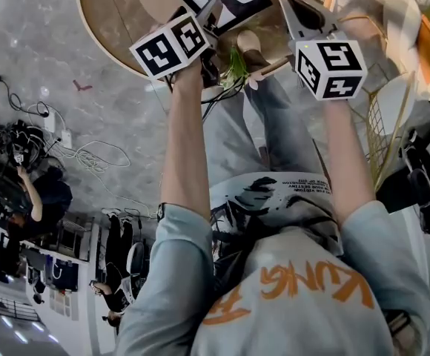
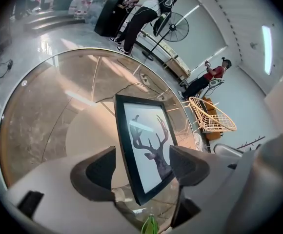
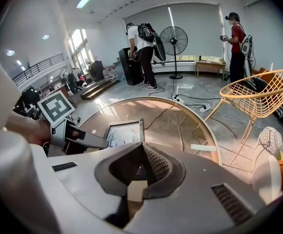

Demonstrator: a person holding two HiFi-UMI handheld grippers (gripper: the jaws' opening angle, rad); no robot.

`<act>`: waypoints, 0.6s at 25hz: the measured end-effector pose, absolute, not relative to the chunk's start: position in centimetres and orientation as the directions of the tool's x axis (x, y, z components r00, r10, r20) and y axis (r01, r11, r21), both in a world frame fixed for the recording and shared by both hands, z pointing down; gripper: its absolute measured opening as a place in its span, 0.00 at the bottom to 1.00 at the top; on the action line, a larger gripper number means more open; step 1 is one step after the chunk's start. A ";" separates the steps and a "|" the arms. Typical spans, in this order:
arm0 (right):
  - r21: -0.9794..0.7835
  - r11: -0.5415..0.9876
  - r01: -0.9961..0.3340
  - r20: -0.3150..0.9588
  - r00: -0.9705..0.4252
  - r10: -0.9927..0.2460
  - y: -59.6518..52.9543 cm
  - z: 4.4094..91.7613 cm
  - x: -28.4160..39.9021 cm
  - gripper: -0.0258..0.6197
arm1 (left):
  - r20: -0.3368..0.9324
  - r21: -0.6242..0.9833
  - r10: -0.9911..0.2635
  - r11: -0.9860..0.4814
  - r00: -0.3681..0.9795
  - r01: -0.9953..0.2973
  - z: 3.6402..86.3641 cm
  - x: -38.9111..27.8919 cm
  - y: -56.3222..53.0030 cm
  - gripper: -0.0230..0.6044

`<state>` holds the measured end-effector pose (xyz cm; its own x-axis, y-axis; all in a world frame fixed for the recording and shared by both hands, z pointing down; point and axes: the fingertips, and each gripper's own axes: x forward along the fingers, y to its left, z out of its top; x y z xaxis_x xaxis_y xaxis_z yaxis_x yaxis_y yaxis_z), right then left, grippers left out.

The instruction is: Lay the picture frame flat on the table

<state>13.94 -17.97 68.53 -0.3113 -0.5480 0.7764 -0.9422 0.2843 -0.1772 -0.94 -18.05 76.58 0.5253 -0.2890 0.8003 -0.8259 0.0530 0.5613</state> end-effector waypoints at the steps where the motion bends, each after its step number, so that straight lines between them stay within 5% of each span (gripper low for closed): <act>1: -0.180 0.295 -0.939 0.775 -0.319 -0.546 -18.0 68.4 13.9 0.04 | 0.794 0.568 -0.305 0.063 0.526 -0.821 76.3 -1.0 -18.1 0.59; 7: -0.194 0.343 -0.919 0.762 -0.361 -0.537 -17.1 67.7 13.1 0.04 | 0.739 0.610 -0.400 0.055 0.542 -0.791 73.4 -0.9 -17.8 0.57; 12: -0.204 0.376 -0.904 0.757 -0.389 -0.525 -15.7 67.0 11.1 0.04 | 0.739 0.550 -0.474 0.013 0.479 -0.835 71.0 -2.7 -16.7 0.25; 15: -0.210 0.393 -0.895 0.749 -0.406 -0.524 -14.6 66.3 11.6 0.04 | 0.731 0.519 -0.515 -0.005 0.447 -0.855 69.4 -1.9 -15.5 0.18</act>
